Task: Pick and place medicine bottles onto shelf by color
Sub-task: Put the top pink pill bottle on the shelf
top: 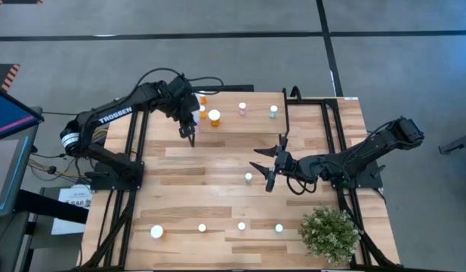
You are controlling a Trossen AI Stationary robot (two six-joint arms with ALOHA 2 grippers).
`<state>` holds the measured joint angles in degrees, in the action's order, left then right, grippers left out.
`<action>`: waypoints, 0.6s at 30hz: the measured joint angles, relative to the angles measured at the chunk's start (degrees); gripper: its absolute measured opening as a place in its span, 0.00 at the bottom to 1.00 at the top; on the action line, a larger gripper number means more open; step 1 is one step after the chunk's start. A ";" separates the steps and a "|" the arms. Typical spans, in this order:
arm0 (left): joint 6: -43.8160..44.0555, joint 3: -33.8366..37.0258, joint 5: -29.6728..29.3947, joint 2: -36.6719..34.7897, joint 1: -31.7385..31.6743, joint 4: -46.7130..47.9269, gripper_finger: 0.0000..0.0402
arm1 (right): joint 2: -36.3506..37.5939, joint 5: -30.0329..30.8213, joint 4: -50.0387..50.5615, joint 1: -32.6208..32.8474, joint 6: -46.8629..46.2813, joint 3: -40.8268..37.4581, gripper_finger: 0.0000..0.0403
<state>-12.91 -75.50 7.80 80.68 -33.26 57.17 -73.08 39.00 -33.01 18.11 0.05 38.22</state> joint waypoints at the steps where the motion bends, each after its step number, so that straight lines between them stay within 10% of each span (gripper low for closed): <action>1: 0.01 0.11 -0.09 0.00 0.00 -0.47 0.25 | 0.00 0.00 0.00 -0.03 0.00 0.00 0.58; 18: 0.66 0.46 -0.85 0.00 0.04 -1.66 0.35 | 0.00 0.00 0.02 -0.24 -0.04 0.00 0.58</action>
<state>-12.25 -75.05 6.95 80.68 -33.21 55.51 -73.08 39.00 -32.99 17.87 0.01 38.22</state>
